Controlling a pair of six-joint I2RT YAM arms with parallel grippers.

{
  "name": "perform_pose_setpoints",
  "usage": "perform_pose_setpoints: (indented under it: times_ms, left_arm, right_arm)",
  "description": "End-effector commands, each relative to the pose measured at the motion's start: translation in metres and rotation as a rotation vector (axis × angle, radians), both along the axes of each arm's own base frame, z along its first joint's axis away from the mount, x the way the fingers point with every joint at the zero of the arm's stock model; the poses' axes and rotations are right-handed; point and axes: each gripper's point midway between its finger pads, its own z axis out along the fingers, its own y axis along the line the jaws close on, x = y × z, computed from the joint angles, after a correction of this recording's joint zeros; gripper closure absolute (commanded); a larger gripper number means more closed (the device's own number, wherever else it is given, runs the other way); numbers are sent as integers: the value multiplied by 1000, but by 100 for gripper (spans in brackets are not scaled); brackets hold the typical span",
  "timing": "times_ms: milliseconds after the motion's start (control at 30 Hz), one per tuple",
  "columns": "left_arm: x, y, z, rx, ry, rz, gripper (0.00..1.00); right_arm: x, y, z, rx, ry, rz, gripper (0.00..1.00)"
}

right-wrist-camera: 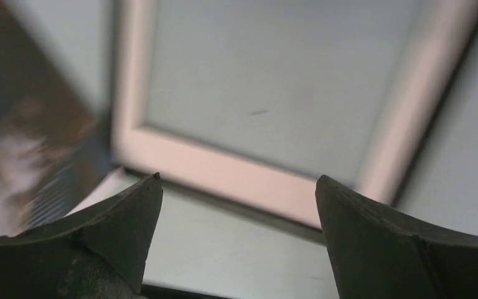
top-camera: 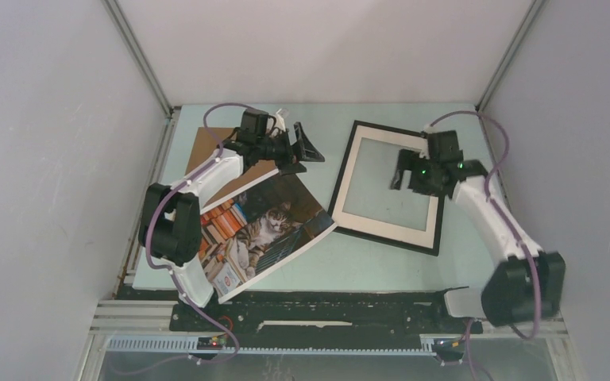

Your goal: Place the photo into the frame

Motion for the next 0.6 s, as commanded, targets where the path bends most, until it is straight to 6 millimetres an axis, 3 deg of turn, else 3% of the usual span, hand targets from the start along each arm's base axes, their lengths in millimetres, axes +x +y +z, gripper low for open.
perform_pose_setpoints:
  times_ms: [0,100,200,400,567]
  left_arm:
    - [6,32,25,105,-140,76,0]
    - [0,48,33,149,-176,120,0]
    - [-19,60,26,157,-160,135,0]
    - [-61,83,24,210,-183,145,0]
    - [-81,96,30,247,-215,156,0]
  right_arm:
    - [-10,112,42,501,-210,101,0]
    - [-38,174,35,655,-122,177,7]
    - [-53,212,18,662,-99,181,9]
    - [-65,245,-28,828,-33,22,14]
    - [-67,255,-65,851,-19,-20,28]
